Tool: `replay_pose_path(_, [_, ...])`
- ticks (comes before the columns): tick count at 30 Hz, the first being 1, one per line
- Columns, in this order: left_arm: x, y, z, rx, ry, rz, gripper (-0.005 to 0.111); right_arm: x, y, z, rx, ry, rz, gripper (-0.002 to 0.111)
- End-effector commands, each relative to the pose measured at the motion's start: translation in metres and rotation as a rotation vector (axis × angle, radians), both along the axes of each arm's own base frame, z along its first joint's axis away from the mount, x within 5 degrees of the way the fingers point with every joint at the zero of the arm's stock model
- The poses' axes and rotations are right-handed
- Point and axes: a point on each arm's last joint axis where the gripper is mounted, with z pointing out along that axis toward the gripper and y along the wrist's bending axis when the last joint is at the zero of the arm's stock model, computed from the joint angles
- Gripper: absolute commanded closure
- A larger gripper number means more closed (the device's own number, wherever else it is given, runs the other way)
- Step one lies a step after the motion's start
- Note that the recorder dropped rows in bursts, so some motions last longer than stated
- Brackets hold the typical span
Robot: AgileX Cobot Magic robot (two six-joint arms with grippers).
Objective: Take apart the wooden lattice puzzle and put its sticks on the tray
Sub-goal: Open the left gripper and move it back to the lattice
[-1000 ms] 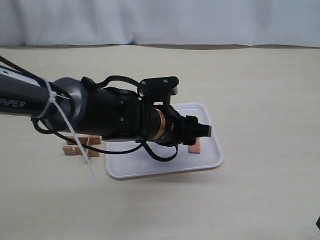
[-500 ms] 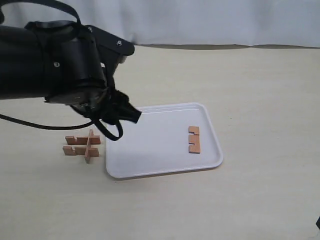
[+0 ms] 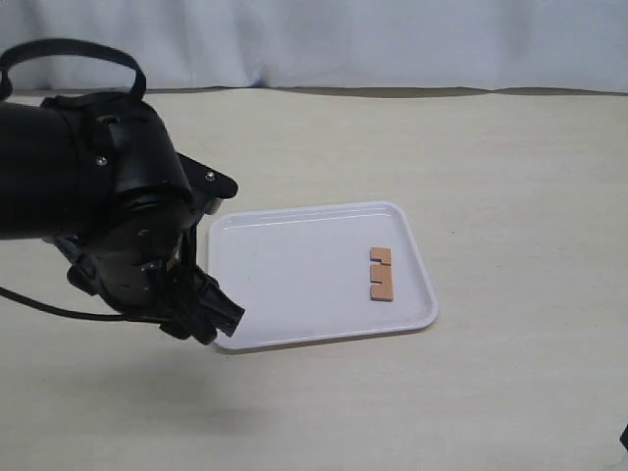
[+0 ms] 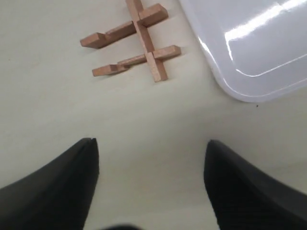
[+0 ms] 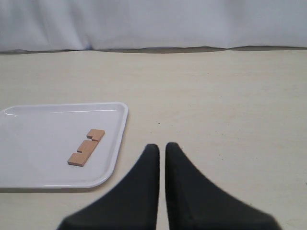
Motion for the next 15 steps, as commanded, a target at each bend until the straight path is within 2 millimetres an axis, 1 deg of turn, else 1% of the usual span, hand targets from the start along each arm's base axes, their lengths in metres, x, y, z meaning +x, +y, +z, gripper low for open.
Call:
replay_pose_path(1, [-0.002, 0.006, -0.015, -0.095, 0.004, 0.086, 0.045, 0.0, 0.0, -0.001, 0.002, 0.003, -0.006, 0.104])
replay_pose_path(5, [0.001, 0.022, -0.031, -0.169, 0.029, 0.181, 0.045, 0.0, 0.0, -0.001, 0.002, 0.003, -0.006, 0.104])
replay_pose_path(8, [0.005, 0.033, -0.042, -0.229, 0.009, 0.255, 0.045, 0.0, 0.0, -0.001, 0.002, 0.003, -0.006, 0.104])
replay_pose_path(11, [0.008, 0.035, -0.048, -0.308, -0.028, 0.276, 0.045, 0.0, 0.0, -0.001, 0.002, 0.003, -0.006, 0.104])
replay_pose_path(12, [0.009, 0.035, -0.049, -0.325, -0.036, 0.274, 0.046, 0.0, 0.0, -0.001, 0.002, 0.003, -0.006, 0.104])
replay_pose_path(13, [0.012, 0.033, -0.048, -0.355, -0.059, 0.259, 0.052, 0.0, 0.0, -0.001, 0.002, 0.003, -0.006, 0.104])
replay_pose_path(15, [0.015, 0.031, -0.047, -0.379, -0.085, 0.24, 0.06, 0.0, 0.0, -0.001, 0.002, 0.003, -0.006, 0.104])
